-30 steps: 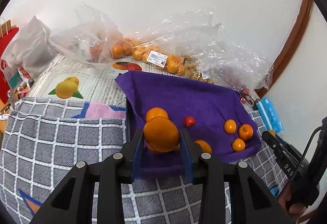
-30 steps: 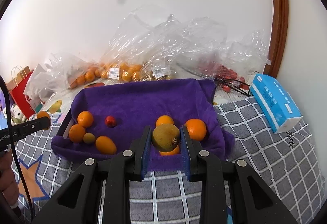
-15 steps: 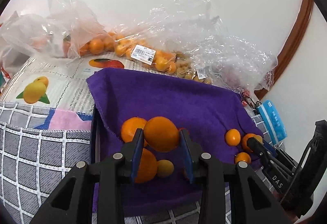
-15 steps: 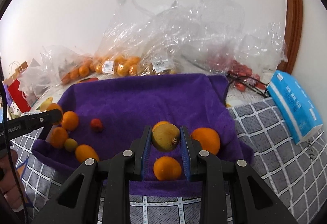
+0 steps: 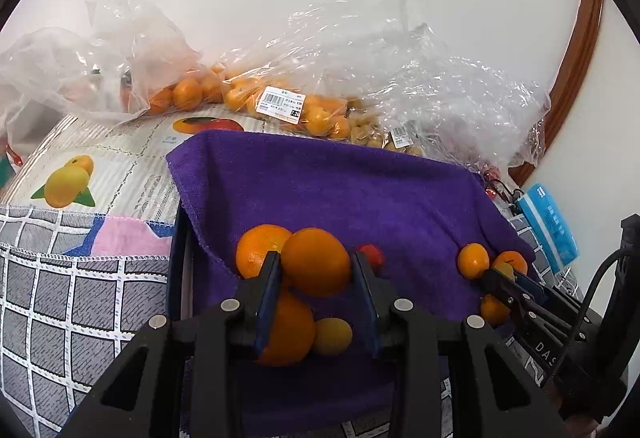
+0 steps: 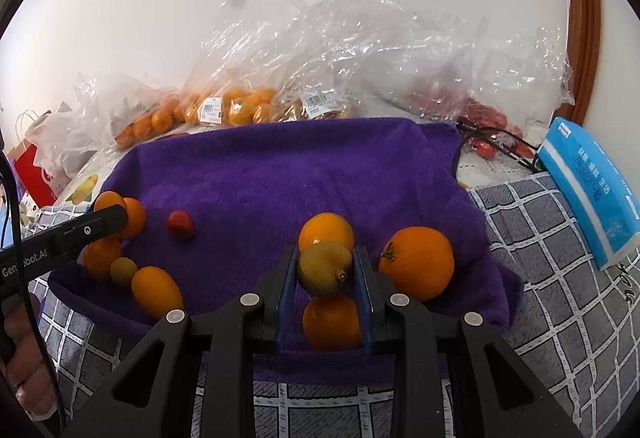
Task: Organize fruits
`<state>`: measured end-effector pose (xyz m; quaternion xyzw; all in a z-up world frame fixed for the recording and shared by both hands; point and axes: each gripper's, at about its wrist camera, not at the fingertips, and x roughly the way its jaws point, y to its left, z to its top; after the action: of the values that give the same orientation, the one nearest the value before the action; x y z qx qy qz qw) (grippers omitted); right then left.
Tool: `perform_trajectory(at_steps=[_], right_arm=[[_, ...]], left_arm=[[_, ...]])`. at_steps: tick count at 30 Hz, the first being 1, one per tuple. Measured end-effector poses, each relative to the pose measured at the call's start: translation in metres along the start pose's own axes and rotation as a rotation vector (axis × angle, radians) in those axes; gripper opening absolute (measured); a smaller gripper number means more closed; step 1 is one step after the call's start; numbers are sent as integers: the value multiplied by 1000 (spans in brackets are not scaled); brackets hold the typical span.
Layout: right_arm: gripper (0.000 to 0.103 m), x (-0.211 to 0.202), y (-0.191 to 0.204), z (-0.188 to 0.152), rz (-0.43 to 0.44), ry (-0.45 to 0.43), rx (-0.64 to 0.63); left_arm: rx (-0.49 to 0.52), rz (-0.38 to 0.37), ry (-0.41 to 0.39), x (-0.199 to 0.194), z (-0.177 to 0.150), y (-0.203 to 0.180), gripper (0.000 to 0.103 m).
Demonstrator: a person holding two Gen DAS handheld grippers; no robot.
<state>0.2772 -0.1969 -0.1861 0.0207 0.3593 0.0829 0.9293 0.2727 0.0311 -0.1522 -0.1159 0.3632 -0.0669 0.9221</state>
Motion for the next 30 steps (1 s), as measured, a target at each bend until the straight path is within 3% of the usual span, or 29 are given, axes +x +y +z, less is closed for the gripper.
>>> perform_trajectory(at_steps=[8,10,14,16,21,30], right_arm=[[28,0,0,0,-1,2,4],[35,-2,1,0,6,-6,-1],[39,-10,1,1,-4,-32,-2],[41,-23,2,3,-12,-64,2],[52,-66,6,10,29,-87,43],[60,-151,26,-4,-54,-92,62]], left_arm=[[46,30,-11,-1,-2,-6,34],[56,27,-12,-2,-3,-8,35],[56,28,-22,-13,2,-8,39],[41,21,-26,-24,6,-6,46],[61,51,-3,-63,7,-9,49],[79,40,-71,-156,-14,-31,74]])
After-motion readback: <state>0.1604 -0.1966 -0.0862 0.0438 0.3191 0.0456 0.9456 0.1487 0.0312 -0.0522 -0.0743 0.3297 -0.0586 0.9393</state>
